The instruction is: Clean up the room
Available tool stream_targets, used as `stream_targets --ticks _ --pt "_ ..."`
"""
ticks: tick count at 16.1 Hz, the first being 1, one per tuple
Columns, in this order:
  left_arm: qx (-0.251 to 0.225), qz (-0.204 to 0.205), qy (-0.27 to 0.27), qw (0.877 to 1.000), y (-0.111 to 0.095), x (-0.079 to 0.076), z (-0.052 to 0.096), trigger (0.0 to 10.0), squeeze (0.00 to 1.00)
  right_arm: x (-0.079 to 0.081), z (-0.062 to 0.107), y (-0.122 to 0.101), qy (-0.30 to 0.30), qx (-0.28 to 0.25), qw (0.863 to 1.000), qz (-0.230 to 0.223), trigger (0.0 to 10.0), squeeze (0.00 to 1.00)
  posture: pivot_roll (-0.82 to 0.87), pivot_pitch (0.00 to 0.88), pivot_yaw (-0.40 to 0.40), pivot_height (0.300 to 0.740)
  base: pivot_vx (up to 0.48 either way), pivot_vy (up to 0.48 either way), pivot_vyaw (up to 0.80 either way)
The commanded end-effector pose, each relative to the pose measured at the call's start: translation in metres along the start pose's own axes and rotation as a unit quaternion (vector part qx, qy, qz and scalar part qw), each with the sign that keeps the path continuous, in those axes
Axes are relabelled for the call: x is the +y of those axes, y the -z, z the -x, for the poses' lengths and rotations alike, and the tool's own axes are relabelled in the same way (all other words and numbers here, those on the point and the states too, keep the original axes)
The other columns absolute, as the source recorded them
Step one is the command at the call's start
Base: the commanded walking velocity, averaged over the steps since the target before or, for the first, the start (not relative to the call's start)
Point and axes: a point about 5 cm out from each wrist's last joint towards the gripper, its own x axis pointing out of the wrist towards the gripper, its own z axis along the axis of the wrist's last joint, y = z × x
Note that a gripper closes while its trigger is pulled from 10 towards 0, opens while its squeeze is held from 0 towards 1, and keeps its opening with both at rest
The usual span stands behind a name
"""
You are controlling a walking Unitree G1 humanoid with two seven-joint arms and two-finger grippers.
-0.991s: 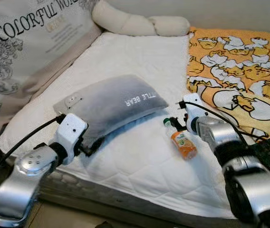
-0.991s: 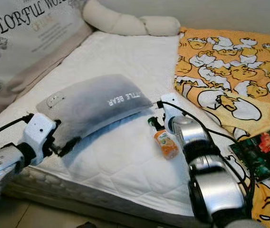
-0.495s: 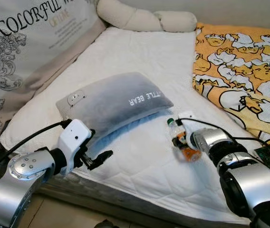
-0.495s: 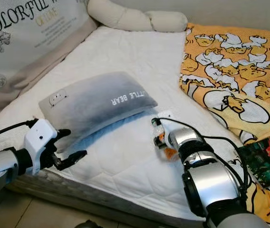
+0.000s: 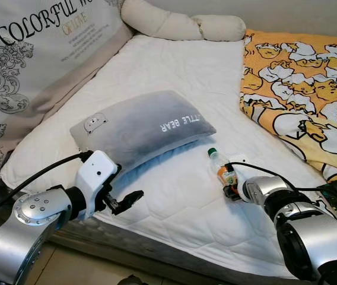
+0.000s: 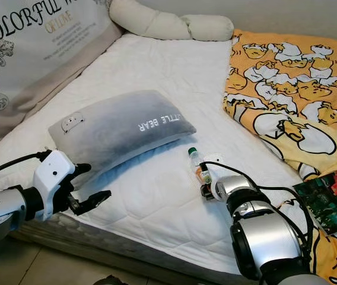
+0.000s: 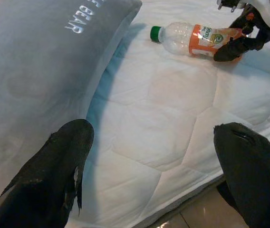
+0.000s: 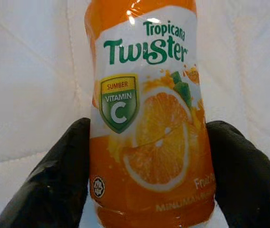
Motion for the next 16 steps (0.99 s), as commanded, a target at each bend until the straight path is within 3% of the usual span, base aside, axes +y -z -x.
stream_targets --ticks 1,7,9,10,11,12,13,14,16 --pt "-0.003 -0.007 0.002 1.0 -0.004 -0.002 0.0 10.0 0.0 -0.002 0.0 0.002 0.002 -0.004 1.0 -0.008 0.0 0.0 0.21 0.0 0.016 0.74 0.0 0.0 0.0" --pt "-0.001 -0.009 0.011 1.0 -0.003 -0.004 -0.003 10.0 0.0 -0.005 -0.001 0.006 0.003 -0.009 1.0 -0.025 0.0 0.0 0.2 0.0 0.008 0.74 0.0 0.0 0.0" --pt "-0.01 -0.005 0.004 1.0 -0.004 -0.002 -0.006 10.0 0.0 -0.01 0.001 0.002 -0.003 -0.023 0.998 -0.054 0.0 0.0 0.19 0.0 0.006 0.74 0.0 0.0 0.0" --pt "-0.021 0.001 -0.011 1.0 -0.005 0.0 -0.01 10.0 0.0 -0.017 0.003 -0.002 -0.016 -0.046 0.993 -0.111 0.0 0.0 0.16 0.0 0.002 0.74 0.0 0.0 0.0" --pt "-0.027 0.007 -0.021 0.999 -0.005 0.0 -0.011 10.0 0.0 -0.021 0.005 -0.004 -0.023 -0.058 0.989 -0.137 0.0 0.0 0.15 0.0 0.004 0.74 0.0 0.0 0.0" --pt "-0.038 0.014 -0.037 0.998 -0.006 0.001 -0.014 10.0 0.0 -0.025 0.008 -0.012 -0.041 -0.102 0.98 -0.167 0.0 0.0 0.13 0.0 0.008 0.74 0.0 0.0 0.0" --pt "-0.051 0.023 -0.059 0.997 -0.007 0.002 -0.015 10.0 0.0 -0.029 0.015 -0.021 -0.079 -0.173 0.958 -0.213 0.0 0.0 0.11 0.0 0.016 0.74 0.0 0.0 0.0" --pt "-0.056 0.027 -0.069 0.996 -0.008 0.003 -0.016 10.0 0.0 -0.03 0.02 -0.024 -0.09 -0.208 0.947 -0.228 0.0 0.0 0.1 0.0 0.017 0.74 0.0 0.0 0.0" --pt "-0.075 0.034 -0.098 0.992 -0.01 0.004 -0.018 10.0 0.0 -0.029 0.045 -0.03 -0.116 -0.333 0.906 -0.236 0.0 0.0 0.08 0.0 0.026 0.74 0.0 0.0 0.0"
